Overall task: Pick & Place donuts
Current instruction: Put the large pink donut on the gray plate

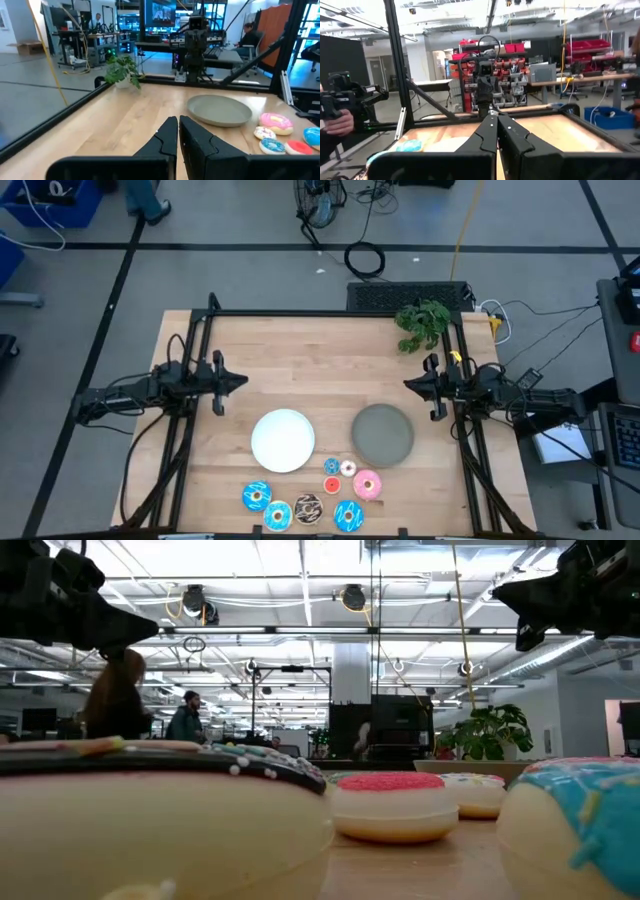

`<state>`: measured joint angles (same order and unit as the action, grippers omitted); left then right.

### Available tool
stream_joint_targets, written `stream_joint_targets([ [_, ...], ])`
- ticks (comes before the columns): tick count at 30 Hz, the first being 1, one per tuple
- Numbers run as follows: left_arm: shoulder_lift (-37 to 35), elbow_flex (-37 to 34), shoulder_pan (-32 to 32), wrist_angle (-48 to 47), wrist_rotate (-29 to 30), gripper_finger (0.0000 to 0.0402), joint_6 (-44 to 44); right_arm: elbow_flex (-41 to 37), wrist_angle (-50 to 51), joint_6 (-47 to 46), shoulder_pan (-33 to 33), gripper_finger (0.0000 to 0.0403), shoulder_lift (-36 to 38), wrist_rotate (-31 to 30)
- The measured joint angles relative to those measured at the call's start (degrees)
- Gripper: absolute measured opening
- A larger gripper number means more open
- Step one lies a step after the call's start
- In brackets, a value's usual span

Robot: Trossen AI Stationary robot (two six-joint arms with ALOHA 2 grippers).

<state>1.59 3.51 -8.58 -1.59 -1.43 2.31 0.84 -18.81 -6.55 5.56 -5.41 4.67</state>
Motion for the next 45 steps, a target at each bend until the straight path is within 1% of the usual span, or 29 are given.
stream_joint_targets([
  [3,0.00,-0.02,0.02,-0.03,0.31,0.0026,2.34,0.00,-1.55,0.88,0.00,0.0000,-0.29,0.05],
  [5,0.00,-0.01,0.00,-0.02,1.64,0.0026,4.11,0.36,-4.16,1.68,-0.04,0.0000,-1.06,0.06],
  [7,0.00,0.00,0.00,0.05,2.75,0.0026,3.86,2.51,-4.47,1.86,-0.05,0.0000,-2.13,-0.02],
  [8,0.00,0.00,0.00,0.09,3.26,0.0026,3.65,3.66,-2.65,1.93,-0.09,0.0000,-3.16,-0.12],
  [9,0.00,-0.02,0.00,0.11,3.69,0.0026,3.60,5.24,1.37,2.38,-0.33,0.0001,-4.55,-0.26],
  [10,0.00,-0.02,0.00,0.21,4.19,0.0026,3.61,7.80,3.69,2.81,-0.89,0.0002,-6.46,-1.21],
  [13,0.00,-0.01,0.00,0.37,5.58,0.0026,2.86,18.32,12.83,3.48,-4.19,0.0009,-12.43,-3.63],
  [16,0.00,-0.01,-0.02,0.50,6.09,0.0026,1.02,28.73,24.81,3.30,-9.79,0.0013,-21.08,-6.76],
  [19,0.01,-0.02,-0.02,0.58,6.09,0.0026,-0.25,39.71,33.75,3.05,-16.88,0.0013,-30.68,-13.65],
  [23,0.00,-0.02,-0.02,0.48,6.03,0.0026,-0.94,52.61,44.95,0.25,-25.63,0.0013,-45.81,-24.00],
  [26,0.02,-0.02,-0.02,0.69,6.03,0.0026,-1.09,60.92,51.01,-2.37,-29.65,0.0013,-58.22,-29.84],
  [28,0.00,-0.01,-0.02,1.27,6.03,0.0026,-1.09,65.80,53.32,-3.12,-31.04,0.0013,-65.57,-32.11],
  [30,0.00,-0.02,-0.02,1.62,6.03,0.0026,-1.09,69.24,54.96,-2.48,-31.77,0.0013,-71.96,-32.13],
  [33,0.00,0.00,-0.02,1.82,6.03,0.0026,-1.07,71.58,54.01,1.26,-32.81,0.0013,-78.90,-27.93],
  [35,0.01,-0.02,-0.02,1.81,6.03,0.0026,-1.09,72.11,52.90,2.45,-33.78,0.0013,-81.84,-25.23],
  [38,0.00,-0.01,-0.02,1.85,6.06,0.0026,-1.15,72.30,53.97,-0.76,-34.35,0.0020,-84.18,-25.25],
  [40,0.00,-0.02,-0.02,2.30,6.33,0.0026,-2.85,72.34,55.01,-2.05,-33.84,0.0035,-84.32,-25.56],
  [42,0.00,-0.01,-0.02,2.64,6.59,0.0026,-4.54,72.50,55.08,-3.05,-33.68,0.0059,-84.28,-25.63],
  [45,0.00,0.00,0.02,2.92,7.13,0.0026,-5.40,72.50,55.09,-5.06,-33.84,0.0106,-84.31,-21.96],
])
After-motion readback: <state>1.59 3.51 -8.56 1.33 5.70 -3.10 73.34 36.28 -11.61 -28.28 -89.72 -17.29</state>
